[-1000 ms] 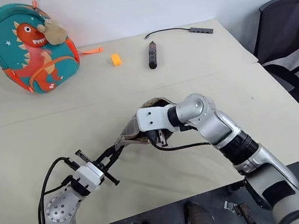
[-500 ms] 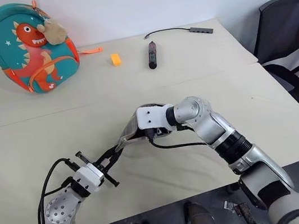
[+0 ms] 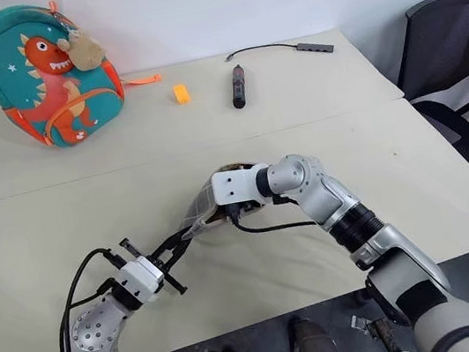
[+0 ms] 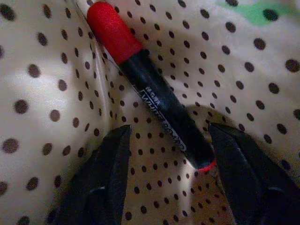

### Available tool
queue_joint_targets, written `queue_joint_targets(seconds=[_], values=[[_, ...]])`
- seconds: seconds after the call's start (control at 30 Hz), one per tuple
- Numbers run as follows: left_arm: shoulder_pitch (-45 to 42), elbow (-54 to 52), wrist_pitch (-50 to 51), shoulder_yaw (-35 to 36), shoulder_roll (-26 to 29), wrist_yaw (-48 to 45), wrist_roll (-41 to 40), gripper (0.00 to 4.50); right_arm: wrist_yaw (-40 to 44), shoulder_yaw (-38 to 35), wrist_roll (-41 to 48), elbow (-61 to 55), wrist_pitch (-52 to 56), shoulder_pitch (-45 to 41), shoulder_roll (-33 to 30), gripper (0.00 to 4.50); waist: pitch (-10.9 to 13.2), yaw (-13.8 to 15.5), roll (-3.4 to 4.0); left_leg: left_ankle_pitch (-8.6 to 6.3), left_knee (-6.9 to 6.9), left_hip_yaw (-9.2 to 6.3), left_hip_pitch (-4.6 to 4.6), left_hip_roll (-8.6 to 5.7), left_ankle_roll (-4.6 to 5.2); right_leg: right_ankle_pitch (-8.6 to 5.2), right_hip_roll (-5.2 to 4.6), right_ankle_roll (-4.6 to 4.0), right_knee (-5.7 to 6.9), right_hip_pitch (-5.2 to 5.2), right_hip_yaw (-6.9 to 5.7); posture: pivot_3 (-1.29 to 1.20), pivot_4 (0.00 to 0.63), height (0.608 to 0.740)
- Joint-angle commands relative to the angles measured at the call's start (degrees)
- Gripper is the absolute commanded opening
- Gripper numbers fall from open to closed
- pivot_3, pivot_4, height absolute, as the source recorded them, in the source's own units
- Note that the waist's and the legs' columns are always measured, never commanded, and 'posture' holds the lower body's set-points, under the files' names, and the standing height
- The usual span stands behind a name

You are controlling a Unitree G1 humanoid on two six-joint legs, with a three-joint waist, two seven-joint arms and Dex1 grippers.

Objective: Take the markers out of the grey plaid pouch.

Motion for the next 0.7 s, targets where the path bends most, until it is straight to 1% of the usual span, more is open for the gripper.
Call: queue_joint_targets(seconds=[0.03,0.17,0.33,0.5,0.63,0.7], values=[[0.0,-2.1,-1.1,0.2,0.2,-0.3,-1.2,0.0,-2.2,1.0,-2.3,3.5,-3.3,-1.3,0.8,2.77,0.0,0.0,0.0,0.0,0.0,0.0,0.0,0.0,0.0,0.0,0.0,0.0,0.0,0.0,0.0,0.0,0.15,0.74],[0.0,-2.4,-0.7,0.2,0.3,-0.3,-1.2,0.0,-3.8,1.9,-4.5,7.5,-6.3,-2.7,1.1,2.77,0.0,0.0,0.0,0.0,-0.01,0.02,0.0,0.01,0.0,0.0,0.0,0.0,0.0,0.0,0.0,0.0,0.15,0.74],[0.2,-2.6,-0.6,0.2,0.3,-0.3,-1.2,0.0,-4.3,1.7,-5.5,9.9,-8.5,-3.6,1.1,2.77,0.0,0.0,0.0,0.0,0.0,0.02,0.0,0.01,0.0,0.01,0.0,0.01,0.01,0.0,0.0,0.0,0.15,0.74],[0.3,-2.7,-0.6,0.2,0.2,-0.3,-1.2,0.0,-5.2,3.6,-8.5,13.5,-11.1,-3.9,1.1,2.77,0.0,-0.1,0.0,0.01,0.0,0.02,0.01,0.02,-0.01,0.01,0.0,0.01,0.03,0.0,0.01,0.0,0.15,0.74],[0.3,-2.7,-0.6,0.2,0.1,-0.3,-1.1,0.0,-5.7,3.6,-9.0,14.1,-12.1,-4.5,0.8,2.77,0.0,-0.2,0.0,0.01,0.01,0.02,0.04,0.03,-0.02,0.01,0.0,0.02,0.06,0.01,0.02,0.0,0.15,0.74],[0.5,-2.9,-0.5,0.3,0.1,-0.2,-1.1,0.0,-4.4,2.0,-6.5,13.0,-11.0,-4.0,1.5,2.77,0.0,-0.2,0.0,0.02,0.01,0.02,0.04,0.04,-0.03,0.01,0.0,0.01,0.08,0.01,0.03,0.0,0.15,0.74]])
